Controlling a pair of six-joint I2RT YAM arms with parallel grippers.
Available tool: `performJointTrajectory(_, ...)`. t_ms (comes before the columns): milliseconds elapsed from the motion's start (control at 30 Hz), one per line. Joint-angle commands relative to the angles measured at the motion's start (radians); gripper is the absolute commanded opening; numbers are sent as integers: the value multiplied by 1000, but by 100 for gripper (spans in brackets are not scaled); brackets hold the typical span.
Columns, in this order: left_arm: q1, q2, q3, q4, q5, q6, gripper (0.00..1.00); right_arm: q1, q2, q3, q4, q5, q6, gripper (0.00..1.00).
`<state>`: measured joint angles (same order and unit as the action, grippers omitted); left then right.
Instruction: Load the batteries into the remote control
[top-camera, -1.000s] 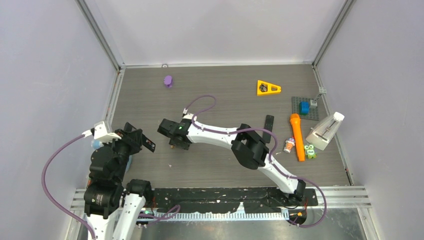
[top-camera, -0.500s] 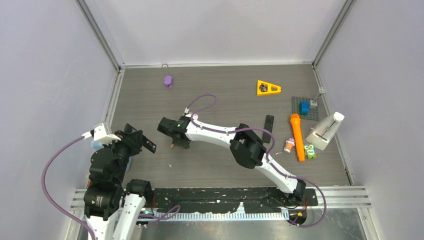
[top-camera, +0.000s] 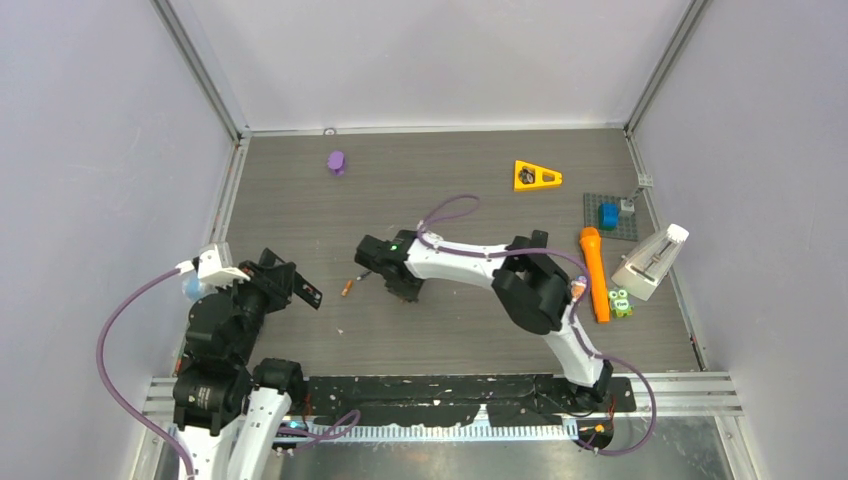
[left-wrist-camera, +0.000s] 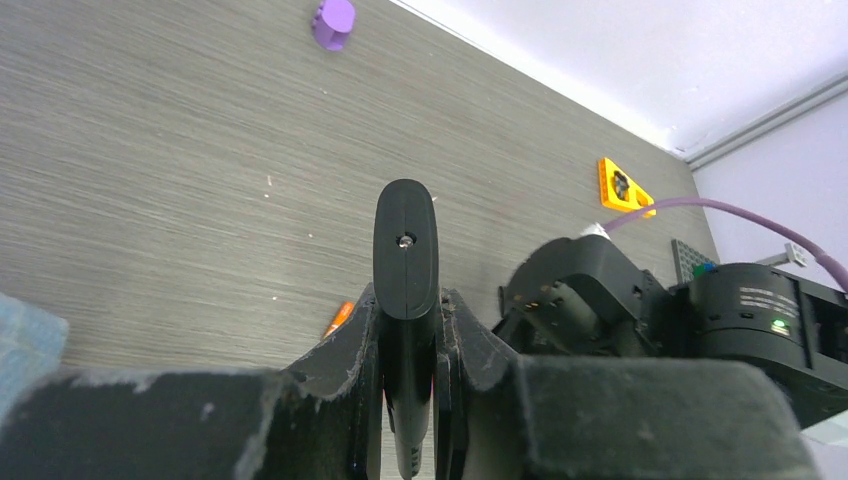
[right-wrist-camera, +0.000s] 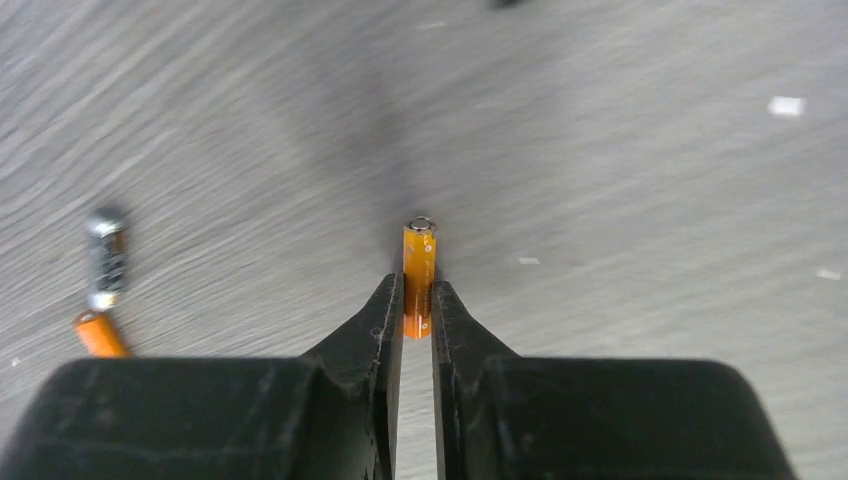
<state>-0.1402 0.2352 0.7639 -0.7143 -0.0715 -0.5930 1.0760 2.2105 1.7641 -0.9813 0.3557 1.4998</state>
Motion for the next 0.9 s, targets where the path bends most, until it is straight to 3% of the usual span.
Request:
performJointTrajectory(0, -4, -3, -27, 84, 62, -38, 0, -36, -211, -210, 29, -8, 226, 9)
performJointTrajectory(100, -5, 6, -39, 97, 67, -51, 0, -58, -281, -354, 72, -4, 300, 10)
performJointTrajectory(233, -6, 16, -43, 105, 67, -56, 0, -77, -307, -405, 77, -17, 337, 15)
performJointTrajectory(367, -6, 25, -36, 107, 67, -54, 0, -83, -305, -406, 78, -14, 342, 28)
performJointTrajectory(467, -6, 27, -35, 106, 67, -54, 0, -89, -314, -402, 82, -10, 334, 46)
performJointTrajectory(567, -6, 29, -33, 105, 67, -54, 0, -95, -351, -395, 87, -5, 311, 55)
performJointTrajectory(733, -6, 43, -15, 102, 68, -44, 0, -102, -468, -386, 107, 126, 95, 60)
performJointTrajectory(867, -6, 65, 1, 100, 82, -35, 0, -157, -601, -494, 326, 137, -366, 61)
